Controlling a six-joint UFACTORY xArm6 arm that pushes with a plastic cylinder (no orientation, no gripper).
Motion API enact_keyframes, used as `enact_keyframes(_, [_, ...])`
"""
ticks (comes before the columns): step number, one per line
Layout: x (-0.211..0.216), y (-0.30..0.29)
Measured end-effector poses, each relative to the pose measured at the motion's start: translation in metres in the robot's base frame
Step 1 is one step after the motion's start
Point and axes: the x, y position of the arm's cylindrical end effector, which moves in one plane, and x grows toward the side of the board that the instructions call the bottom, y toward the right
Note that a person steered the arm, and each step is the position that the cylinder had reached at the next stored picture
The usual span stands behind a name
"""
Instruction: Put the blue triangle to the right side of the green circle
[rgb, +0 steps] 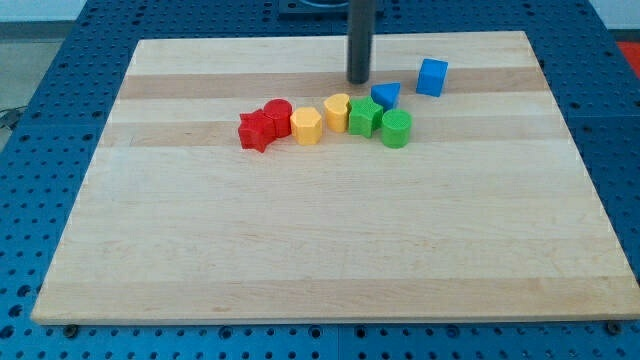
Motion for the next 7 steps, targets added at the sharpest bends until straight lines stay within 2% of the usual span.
enact_keyframes(2, [0.036, -0.012])
enact_keyframes(3, [0.036, -0.001])
enact_keyframes(7, [0.058, 0.087])
